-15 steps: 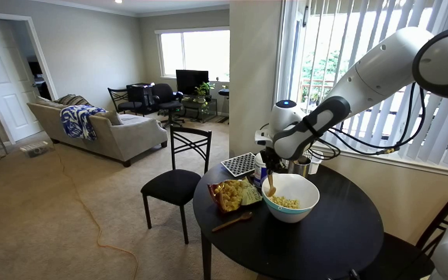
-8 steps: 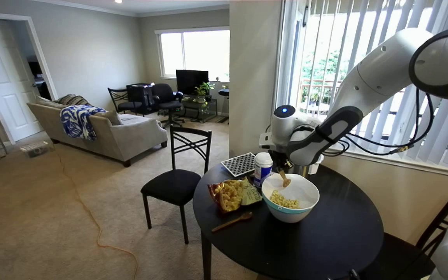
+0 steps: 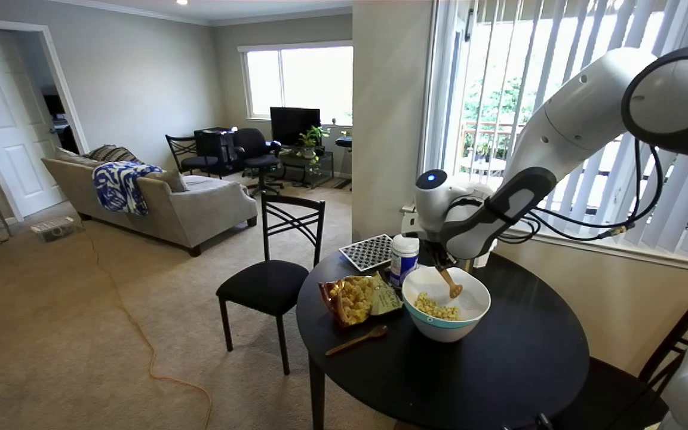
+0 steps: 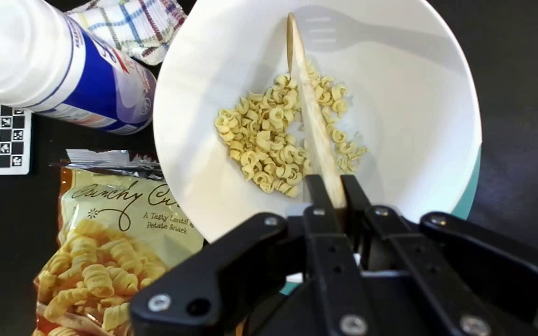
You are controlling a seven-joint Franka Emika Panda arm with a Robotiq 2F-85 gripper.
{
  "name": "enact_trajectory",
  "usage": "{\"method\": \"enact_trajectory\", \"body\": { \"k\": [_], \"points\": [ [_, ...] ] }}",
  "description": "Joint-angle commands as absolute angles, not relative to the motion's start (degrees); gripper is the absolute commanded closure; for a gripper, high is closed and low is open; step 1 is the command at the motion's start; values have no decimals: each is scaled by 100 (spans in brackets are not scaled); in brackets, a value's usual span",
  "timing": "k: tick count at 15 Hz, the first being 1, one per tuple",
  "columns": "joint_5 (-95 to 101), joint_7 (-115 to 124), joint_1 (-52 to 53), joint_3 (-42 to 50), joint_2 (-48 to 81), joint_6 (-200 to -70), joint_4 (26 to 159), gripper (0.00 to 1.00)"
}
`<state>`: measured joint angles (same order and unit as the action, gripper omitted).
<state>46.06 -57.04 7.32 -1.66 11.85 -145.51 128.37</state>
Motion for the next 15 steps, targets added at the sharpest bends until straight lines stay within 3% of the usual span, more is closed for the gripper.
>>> {"method": "enact_trajectory", "body": {
  "k": [1, 15],
  "points": [
    [4562, -5828, 594, -322, 1121, -14288, 12969, 97],
    [2351, -8314, 327, -825, 1116, -14416, 13308, 97]
  ]
}}
